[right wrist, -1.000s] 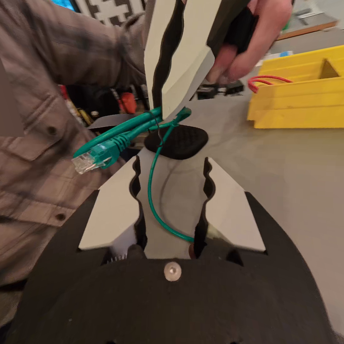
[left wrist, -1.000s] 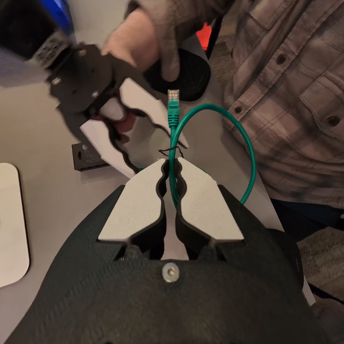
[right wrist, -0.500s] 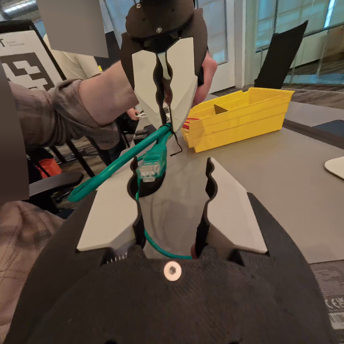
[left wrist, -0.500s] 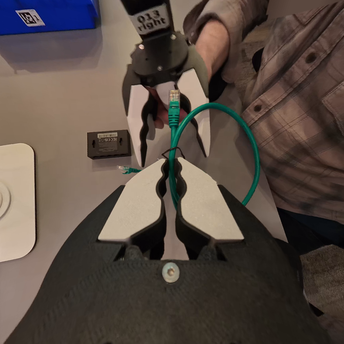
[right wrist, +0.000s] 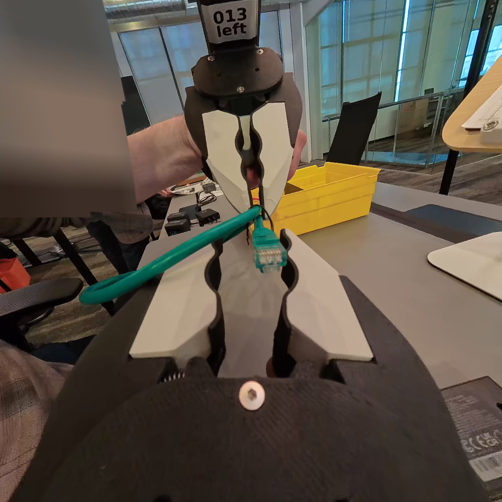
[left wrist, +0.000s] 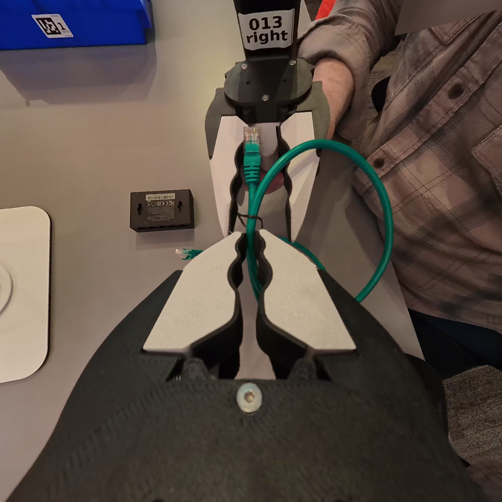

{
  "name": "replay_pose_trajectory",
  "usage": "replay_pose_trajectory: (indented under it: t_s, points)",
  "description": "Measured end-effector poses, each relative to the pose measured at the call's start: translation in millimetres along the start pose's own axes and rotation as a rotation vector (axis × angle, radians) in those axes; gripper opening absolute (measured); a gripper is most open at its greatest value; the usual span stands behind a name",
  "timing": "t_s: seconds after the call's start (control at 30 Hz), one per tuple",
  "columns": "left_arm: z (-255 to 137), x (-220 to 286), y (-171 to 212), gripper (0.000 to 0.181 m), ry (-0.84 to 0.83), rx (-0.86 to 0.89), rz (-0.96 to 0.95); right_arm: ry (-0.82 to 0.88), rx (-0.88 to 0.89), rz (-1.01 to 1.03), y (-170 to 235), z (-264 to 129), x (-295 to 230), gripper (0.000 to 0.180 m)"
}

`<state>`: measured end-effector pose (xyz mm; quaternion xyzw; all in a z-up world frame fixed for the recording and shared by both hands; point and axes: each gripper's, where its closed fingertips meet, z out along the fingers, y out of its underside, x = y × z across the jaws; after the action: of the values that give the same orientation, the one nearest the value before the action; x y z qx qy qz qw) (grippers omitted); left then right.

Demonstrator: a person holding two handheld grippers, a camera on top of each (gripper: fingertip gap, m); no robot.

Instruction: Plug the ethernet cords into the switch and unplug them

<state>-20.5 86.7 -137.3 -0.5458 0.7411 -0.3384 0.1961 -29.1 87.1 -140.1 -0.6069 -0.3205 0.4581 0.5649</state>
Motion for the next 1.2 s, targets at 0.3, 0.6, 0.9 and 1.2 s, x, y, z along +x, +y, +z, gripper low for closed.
replay_pose_trajectory:
  t_s: [0.3, 0.6, 0.9, 1.2]
  points:
    - [4.5, -0.9, 0.3, 0.006, -0.004, -0.007, 0.001, 0.016, -0.014, 0.054, 4.8, 4.2, 1.5, 0.023]
    - [6.4, -2.2, -0.6, 0.005, -0.018, -0.012, 0.001, 0.013, -0.019, 0.08, 5.7, 4.4, 1.9, 0.015]
    - [7.4, -3.7, 0.2, 0.006, -0.033, -0.024, 0.0, 0.003, -0.017, 0.127, 7.2, 0.8, 4.8, 0.0]
    - [7.5, -4.3, 1.4, 0.006, -0.044, -0.035, -0.001, 0.001, -0.051, 0.115, 9.8, -0.5, 6.6, 0.0]
